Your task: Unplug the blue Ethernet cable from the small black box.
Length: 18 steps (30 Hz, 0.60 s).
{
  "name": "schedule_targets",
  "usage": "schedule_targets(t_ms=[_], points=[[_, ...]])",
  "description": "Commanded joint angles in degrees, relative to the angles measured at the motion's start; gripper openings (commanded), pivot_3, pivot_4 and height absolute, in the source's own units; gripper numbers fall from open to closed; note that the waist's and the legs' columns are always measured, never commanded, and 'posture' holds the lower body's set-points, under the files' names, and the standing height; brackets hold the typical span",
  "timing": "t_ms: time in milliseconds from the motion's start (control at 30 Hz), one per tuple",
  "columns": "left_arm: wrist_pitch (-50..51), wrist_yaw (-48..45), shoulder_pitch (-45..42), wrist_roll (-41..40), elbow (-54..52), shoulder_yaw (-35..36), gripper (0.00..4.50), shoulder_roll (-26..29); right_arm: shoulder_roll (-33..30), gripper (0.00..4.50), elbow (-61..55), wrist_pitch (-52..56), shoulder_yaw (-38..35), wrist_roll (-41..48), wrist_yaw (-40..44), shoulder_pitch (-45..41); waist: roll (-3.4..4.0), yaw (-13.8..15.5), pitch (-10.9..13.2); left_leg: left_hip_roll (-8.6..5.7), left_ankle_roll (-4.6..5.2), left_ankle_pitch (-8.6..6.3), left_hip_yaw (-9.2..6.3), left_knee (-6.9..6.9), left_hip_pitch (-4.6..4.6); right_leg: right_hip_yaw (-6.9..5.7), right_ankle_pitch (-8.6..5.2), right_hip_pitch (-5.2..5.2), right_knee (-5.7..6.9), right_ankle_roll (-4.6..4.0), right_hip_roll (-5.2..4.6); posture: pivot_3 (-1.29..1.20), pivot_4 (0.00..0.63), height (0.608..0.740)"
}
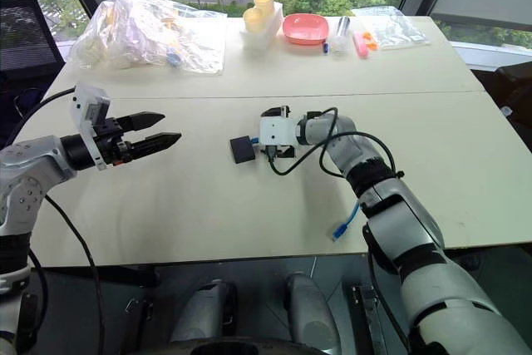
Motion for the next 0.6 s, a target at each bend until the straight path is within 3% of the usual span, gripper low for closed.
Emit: schedule_targets(t_ms=[33,233,333,467,567,600], points=[[-2.0,0.2,-2.0,0.3,0.5,0.1,3.74,-1.1,5.4,4.46,12.1,3.2,-0.2,0.9,10.1,-6.9,0.00,-0.3,0.0,0.00,0.00,0.00,0.02,-0.01,0.03,0.00,0.01,0.01,0.01,0.01,0.01,0.00,0.150,0.740],[-1.9,2.7,-1.0,0.4,-2.2,0.4,3.74,-3.7,10.0,4.46,26.5,7.4,1.2,-4.4,15.4,-17.5,0.01,-0.6,0.0,0.03,0.00,0.00,-0.04,-0.09,0.09,-0.04,0.02,0.05,0.06,0.02,0.01,0.00,0.150,0.740],[-1.4,5.0,2.9,0.0,-5.9,2.0,3.74,-4.2,12.1,3.72,28.3,8.6,1.3,-6.3,13.5,-18.0,-0.01,-0.7,0.0,0.01,-0.01,-0.01,-0.05,-0.14,0.09,-0.04,0.02,0.05,0.06,0.03,-0.08,0.00,0.150,0.740],[1.2,9.0,9.3,-2.2,-13.2,6.6,3.74,-3.9,14.3,1.60,29.3,10.3,1.6,-8.5,11.9,-16.6,-0.02,-1.4,0.0,0.04,-0.02,-0.01,-0.05,-0.13,0.33,-0.01,0.02,0.22,0.10,0.00,-0.18,0.00,0.150,0.740],[3.0,10.8,13.3,-3.8,-17.2,9.8,3.74,-3.0,15.3,0.12,29.4,10.8,0.3,-8.3,11.0,-15.8,-0.02,-1.5,0.0,0.10,-0.04,-0.02,-0.15,-0.20,1.13,0.06,-0.14,0.92,0.07,-0.28,-0.22,0.00,0.150,0.740],[3.4,11.1,14.2,-4.1,-18.0,10.8,3.74,-2.6,15.3,0.04,29.3,10.4,0.2,-8.5,10.3,-15.6,-0.02,-1.4,0.0,0.10,-0.04,-0.02,-0.17,-0.18,1.17,0.06,-0.08,0.94,0.07,-0.35,-0.21,0.00,0.150,0.740]])
